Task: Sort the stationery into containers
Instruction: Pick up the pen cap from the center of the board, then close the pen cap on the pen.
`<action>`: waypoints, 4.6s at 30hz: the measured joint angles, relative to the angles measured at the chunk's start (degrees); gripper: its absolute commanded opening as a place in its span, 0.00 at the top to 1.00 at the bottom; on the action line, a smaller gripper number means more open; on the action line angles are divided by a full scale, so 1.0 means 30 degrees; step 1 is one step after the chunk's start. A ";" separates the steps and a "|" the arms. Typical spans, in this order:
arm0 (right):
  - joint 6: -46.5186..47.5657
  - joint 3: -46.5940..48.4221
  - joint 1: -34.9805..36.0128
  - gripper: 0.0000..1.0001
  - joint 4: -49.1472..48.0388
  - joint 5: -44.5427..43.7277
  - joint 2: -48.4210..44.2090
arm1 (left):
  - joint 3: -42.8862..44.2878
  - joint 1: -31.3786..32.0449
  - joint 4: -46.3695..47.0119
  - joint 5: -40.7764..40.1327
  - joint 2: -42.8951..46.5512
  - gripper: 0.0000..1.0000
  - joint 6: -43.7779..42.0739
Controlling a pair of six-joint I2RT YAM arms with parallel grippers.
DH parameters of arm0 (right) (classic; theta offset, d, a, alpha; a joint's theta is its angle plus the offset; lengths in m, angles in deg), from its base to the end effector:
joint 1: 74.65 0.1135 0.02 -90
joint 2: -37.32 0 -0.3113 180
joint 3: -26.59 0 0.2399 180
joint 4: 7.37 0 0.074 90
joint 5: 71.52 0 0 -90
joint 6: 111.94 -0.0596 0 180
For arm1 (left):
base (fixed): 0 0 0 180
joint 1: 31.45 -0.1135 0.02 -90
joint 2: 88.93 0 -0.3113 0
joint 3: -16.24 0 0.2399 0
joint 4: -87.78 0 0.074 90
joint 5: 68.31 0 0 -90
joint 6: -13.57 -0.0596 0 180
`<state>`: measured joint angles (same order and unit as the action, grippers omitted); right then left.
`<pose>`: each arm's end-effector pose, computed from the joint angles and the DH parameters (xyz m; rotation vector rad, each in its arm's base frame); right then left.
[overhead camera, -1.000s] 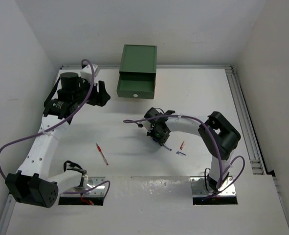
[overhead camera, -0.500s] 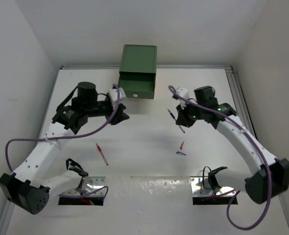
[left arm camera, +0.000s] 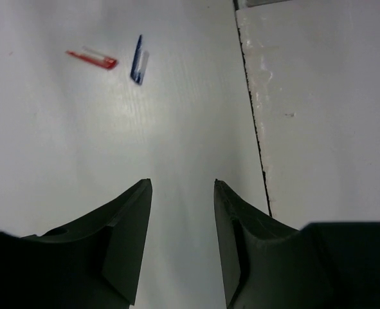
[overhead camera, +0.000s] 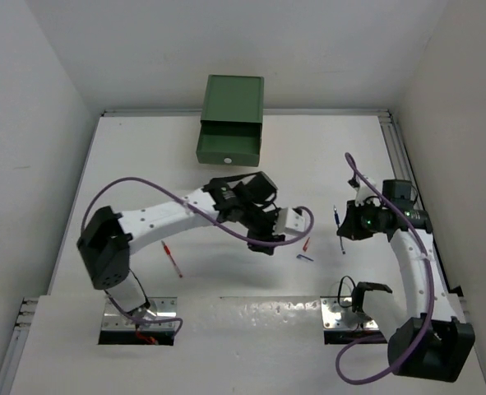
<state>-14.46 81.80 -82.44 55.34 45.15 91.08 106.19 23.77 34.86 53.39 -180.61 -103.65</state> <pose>0.1393 0.0079 0.2591 -0.1475 2.5419 0.5106 0.1688 -0.2980 0.3157 1.8425 1.7552 -0.8936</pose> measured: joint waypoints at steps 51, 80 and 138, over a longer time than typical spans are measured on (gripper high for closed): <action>0.0517 0.0007 -0.4102 1.00 0.0962 0.2769 0.0495 | 0.2630 0.2244 0.8102 -0.1246 -1.0120 0.68 -0.0109; 0.0576 0.0430 -0.4109 1.00 0.1086 0.2790 0.0729 | 0.1311 0.3657 0.9479 -0.4299 -0.9420 0.47 0.0780; 1.5504 0.1683 1.4498 1.00 -0.1158 -0.4532 -0.0780 | -0.4269 -0.7817 -0.1406 1.0841 0.0022 1.00 0.2645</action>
<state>32.05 86.85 -38.94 51.87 31.56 88.74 93.38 0.32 30.64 85.92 -180.54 -95.71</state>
